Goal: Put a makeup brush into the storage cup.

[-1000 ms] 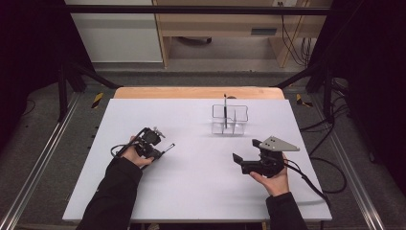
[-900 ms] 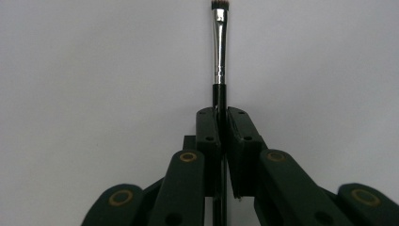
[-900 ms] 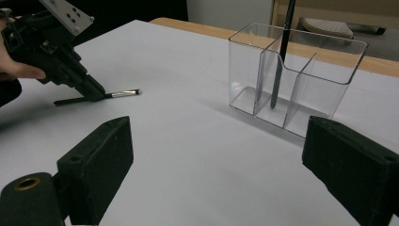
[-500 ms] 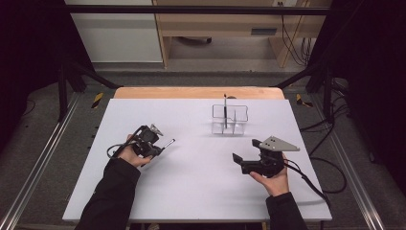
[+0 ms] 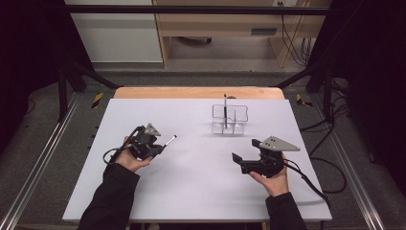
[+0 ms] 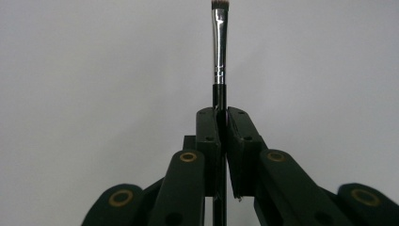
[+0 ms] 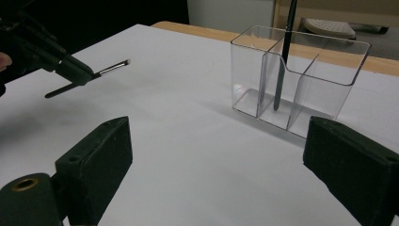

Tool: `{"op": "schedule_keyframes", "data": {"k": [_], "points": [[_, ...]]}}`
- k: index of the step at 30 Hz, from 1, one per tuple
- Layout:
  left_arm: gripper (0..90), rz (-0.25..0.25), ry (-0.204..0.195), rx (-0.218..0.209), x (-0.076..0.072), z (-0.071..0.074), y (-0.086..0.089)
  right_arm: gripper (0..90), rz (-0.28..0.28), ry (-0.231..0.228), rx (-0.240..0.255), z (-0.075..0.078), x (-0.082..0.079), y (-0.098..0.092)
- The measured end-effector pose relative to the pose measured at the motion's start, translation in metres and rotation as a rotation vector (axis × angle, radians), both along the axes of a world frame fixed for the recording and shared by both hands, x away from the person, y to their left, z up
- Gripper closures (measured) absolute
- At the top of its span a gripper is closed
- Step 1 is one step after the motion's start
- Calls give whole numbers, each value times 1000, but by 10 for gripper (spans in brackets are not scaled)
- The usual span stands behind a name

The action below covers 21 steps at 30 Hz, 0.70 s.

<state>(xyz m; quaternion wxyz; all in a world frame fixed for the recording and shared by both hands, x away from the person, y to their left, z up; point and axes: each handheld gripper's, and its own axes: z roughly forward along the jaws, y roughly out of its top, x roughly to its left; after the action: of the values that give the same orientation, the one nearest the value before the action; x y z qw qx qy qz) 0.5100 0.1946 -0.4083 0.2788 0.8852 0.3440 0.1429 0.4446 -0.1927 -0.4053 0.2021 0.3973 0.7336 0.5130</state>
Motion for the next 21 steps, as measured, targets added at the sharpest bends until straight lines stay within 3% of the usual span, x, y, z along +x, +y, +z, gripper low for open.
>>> {"op": "schedule_keyframes", "data": {"k": [4,21], "points": [[834,8,-30,-38,-7,3,0,88,-1,2,4,0,0,1],[835,27,-101,-115,-29,9,-10,82,-10,-4,40,7,2,7]]}}
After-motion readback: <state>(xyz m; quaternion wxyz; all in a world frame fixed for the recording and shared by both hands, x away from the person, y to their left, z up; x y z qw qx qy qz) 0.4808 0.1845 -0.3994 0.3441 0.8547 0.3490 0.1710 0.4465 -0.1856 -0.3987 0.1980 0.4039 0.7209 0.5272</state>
